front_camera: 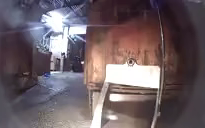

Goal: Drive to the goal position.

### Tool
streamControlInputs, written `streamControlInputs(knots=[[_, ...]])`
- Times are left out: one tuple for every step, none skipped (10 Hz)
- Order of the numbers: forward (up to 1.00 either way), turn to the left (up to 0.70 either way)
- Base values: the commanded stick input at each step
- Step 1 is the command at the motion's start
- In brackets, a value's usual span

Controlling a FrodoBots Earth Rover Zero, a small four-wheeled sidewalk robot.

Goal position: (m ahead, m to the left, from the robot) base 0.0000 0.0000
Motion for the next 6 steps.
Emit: streamControlInputs(knots=[[0.12,0.03],[0.12,0.03],[0.12,0.03],[0.12,0.03],[0.12,0.03],[0.12,0.03]])
